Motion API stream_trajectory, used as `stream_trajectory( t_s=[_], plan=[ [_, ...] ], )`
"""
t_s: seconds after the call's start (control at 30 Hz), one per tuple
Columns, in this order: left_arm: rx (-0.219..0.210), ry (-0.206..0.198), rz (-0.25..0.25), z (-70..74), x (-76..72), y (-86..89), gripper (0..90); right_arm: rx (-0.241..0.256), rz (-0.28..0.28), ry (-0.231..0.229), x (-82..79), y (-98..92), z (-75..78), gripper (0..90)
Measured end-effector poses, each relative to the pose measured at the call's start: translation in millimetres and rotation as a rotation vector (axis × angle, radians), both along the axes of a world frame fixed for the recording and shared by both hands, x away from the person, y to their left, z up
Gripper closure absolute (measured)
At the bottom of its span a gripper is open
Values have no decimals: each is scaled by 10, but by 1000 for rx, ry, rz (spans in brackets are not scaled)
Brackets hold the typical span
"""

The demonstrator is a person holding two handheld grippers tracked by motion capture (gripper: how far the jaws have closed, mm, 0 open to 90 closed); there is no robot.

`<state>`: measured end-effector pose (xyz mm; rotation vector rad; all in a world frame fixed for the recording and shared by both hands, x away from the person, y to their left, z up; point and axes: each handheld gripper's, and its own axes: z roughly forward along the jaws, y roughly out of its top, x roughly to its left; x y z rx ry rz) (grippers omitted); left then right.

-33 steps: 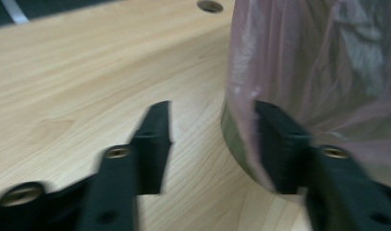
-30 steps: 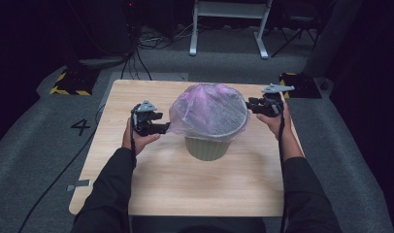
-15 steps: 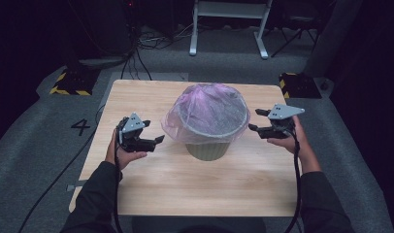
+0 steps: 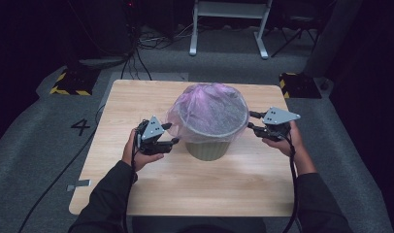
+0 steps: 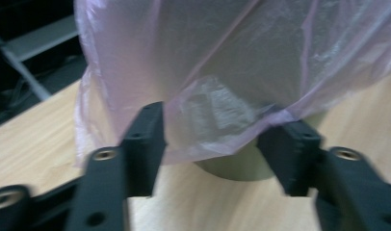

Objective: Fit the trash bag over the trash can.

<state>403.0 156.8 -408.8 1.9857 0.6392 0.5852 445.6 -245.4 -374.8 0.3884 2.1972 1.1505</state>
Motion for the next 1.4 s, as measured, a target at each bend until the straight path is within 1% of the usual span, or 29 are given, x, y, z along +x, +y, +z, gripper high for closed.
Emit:
stream_trajectory(
  t_s=[0.03, 0.1, 0.13, 0.17, 0.2, 0.23, 0.27, 0.3, 0.4, 0.43, 0.5, 0.63, 0.67, 0.7, 0.8, 0.87, 0.9, 0.93, 0.97, 1.03, 1.07, 1.13, 1.17, 1.23, 1.27, 1.3, 1.33, 1.37, 1.4],
  plan=[
    [6, -4, 0, -2, 4, -5, 573, 0, 4, -5, -7, 5, -13, 731],
    [12, -13, -13, -8, 13, -8, 680, 4, 5, -9, -14, 5, -31, 817],
    [15, -16, -16, -11, 13, -10, 764, 15, 15, -7, -19, -2, -39, 870],
    [16, -18, -22, -14, 13, -13, 814, 27, 23, -13, -29, -12, -43, 900],
    [14, -17, -40, -17, 10, -11, 870, 36, 24, -14, -38, -21, -44, 900],
    [19, -15, -47, -23, 9, -14, 899, 40, 28, -4, -44, -28, -48, 900],
    [33, -13, -54, -32, 4, -18, 900, 44, 33, 2, -51, -31, -53, 900],
    [35, -12, -62, -48, -6, -23, 900, 44, 41, 10, -57, -35, -63, 900],
    [64, -3, -74, -109, -23, -31, 900, 25, 51, 33, -80, -37, -122, 900],
    [76, 8, -79, -130, -21, -30, 900, 16, 47, 40, -82, -38, -144, 900],
    [85, 19, -81, -168, -16, -27, 900, 6, 54, 58, -85, -43, -189, 900],
    [103, 31, -116, -231, -30, -39, 900, -8, 72, 95, -92, -33, -322, 900],
    [114, 27, -115, -247, -36, -54, 900, -12, 73, 101, -94, -30, -340, 900],
    [109, 31, -117, -257, -38, -66, 900, -10, 74, 107, -98, -27, -367, 900],
    [133, 15, -130, -263, -71, -88, 900, -1, 81, 118, -107, -24, -410, 900],
    [119, 7, -168, -249, -138, -87, 900, -5, 87, 124, -142, -16, -441, 900],
    [124, 1, -174, -240, -165, -85, 900, 39, 113, 142, -189, -27, -434, 900],
    [135, -10, -179, -227, -202, -81, 900, 62, 136, 146, -233, -33, -416, 900],
    [125, -13, -196, -217, -231, -70, 900, 55, 148, 126, -295, -28, -390, 900],
    [139, -18, -219, -204, -268, -51, 900, -35, 137, 86, -382, 7, -375, 900],
    [147, -11, -232, -214, -279, -47, 900, -57, 137, 90, -394, 12, -394, 900],
    [174, -4, -249, -244, -288, -44, 900, -81, 139, 114, -380, 2, -459, 900],
    [212, 0, -248, -283, -295, -50, 900, -90, 137, 124, -371, -9, -493, 900],
    [284, 1, -220, -357, -277, -61, 900, -104, 130, 146, -348, -32, -556, 900],
    [297, 25, -201, -411, -242, -55, 900, -120, 121, 149, -328, -42, -587, 900],
    [302, 35, -191, -439, -212, -50, 900, -140, 106, 168, -285, -58, -633, 900],
    [305, 57, -177, -474, -162, -38, 900, -146, 94, 183, -253, -68, -663, 900],
    [302, 72, -168, -495, -134, -33, 900, -154, 78, 213, -196, -88, -712, 900],
    [304, 84, -151, -528, -96, -28, 900, -160, 68, 226, -165, -99, -740, 900]
  ],
)
